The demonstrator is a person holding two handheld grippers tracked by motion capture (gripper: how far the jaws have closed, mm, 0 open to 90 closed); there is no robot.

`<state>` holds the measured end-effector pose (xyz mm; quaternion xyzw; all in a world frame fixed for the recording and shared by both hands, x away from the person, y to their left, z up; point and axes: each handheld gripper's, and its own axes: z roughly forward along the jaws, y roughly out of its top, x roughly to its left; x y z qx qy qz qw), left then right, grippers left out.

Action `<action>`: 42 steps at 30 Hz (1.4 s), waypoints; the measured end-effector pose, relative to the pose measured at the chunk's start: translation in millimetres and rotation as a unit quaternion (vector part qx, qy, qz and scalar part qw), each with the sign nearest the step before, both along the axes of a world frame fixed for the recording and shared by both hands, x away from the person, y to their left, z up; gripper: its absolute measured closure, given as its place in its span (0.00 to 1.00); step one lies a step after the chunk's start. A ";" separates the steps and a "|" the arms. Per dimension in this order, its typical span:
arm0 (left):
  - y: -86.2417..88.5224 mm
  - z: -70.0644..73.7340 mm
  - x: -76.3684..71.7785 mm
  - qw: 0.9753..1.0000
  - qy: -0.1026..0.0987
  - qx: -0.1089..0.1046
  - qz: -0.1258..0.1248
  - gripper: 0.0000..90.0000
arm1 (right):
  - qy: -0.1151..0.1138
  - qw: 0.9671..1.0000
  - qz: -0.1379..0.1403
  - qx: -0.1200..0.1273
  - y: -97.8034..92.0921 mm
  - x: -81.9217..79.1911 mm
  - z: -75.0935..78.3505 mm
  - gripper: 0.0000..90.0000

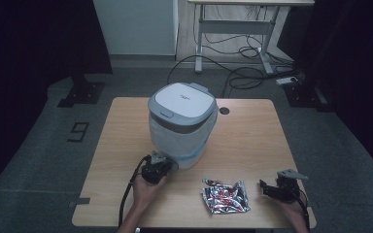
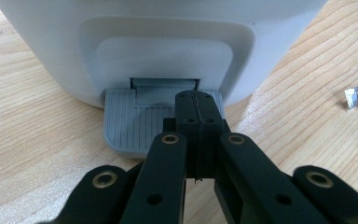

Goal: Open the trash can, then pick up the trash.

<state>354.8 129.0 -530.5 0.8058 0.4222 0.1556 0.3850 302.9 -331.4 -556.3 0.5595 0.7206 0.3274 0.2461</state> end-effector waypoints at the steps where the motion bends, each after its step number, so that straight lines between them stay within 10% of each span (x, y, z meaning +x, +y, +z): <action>1: 0.0 -0.6 0.3 1.000 0.002 0.001 0.000 1.00 | 0.000 1.000 0.000 0.000 0.0 0.0 0.0 0.20; 32: -1.5 -7.4 1.7 1.000 0.006 0.006 0.003 1.00 | -0.001 1.000 0.010 0.017 0.7 -2.7 2.4 0.26; 42: -1.8 -7.3 1.6 1.000 0.005 0.007 0.002 1.00 | -0.044 0.997 0.050 0.041 16.2 -17.7 22.3 0.31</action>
